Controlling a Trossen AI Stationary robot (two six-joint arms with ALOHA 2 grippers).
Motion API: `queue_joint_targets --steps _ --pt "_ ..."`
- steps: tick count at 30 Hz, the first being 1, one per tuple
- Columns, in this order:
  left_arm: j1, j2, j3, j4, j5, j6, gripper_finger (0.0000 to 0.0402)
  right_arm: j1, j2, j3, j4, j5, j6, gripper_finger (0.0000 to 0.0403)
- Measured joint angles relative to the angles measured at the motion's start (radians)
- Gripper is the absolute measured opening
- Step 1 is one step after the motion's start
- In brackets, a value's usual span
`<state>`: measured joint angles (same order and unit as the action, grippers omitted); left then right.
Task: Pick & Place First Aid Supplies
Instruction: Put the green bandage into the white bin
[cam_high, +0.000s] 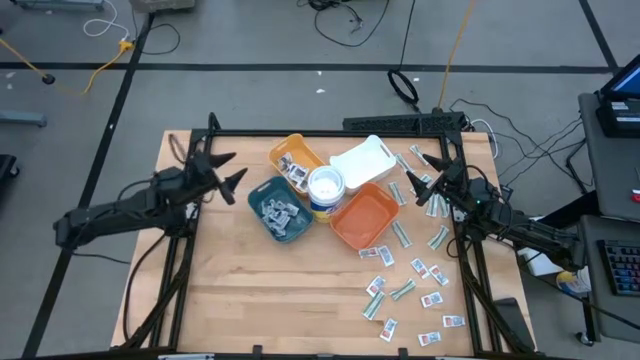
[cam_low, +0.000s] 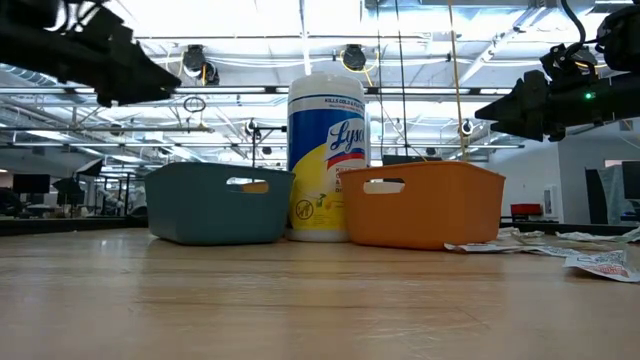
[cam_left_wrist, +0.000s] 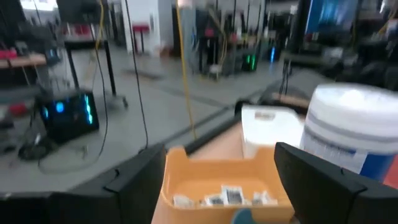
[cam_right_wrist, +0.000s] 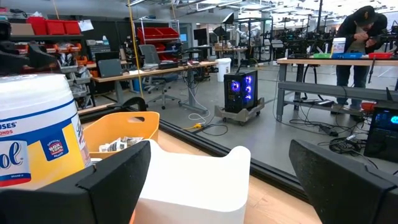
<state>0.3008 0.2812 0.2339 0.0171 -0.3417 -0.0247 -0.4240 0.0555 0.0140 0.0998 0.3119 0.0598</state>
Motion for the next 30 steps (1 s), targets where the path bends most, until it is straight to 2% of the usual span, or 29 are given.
queue_joint_targets --steps 7,13,20,24,30 --pt "0.022 -0.160 -0.091 0.061 -0.001 0.045 0.0314 0.000 0.000 0.000 0.000 0.000 0.000 0.0377" --pt "0.092 -0.273 -0.126 0.057 -0.001 0.069 0.0325 0.000 0.000 0.000 0.000 0.000 0.000 0.0377" --pt "0.174 -0.277 -0.136 0.047 -0.001 0.087 0.0315 0.000 0.000 0.000 0.000 0.000 0.000 0.0377" --pt "0.206 -0.277 -0.156 0.034 -0.001 0.049 0.0308 0.000 0.000 0.000 0.000 0.000 0.000 0.0377" --pt "0.254 -0.277 -0.206 0.120 -0.001 0.049 0.0303 0.000 0.000 0.000 0.000 0.000 0.000 0.0377"
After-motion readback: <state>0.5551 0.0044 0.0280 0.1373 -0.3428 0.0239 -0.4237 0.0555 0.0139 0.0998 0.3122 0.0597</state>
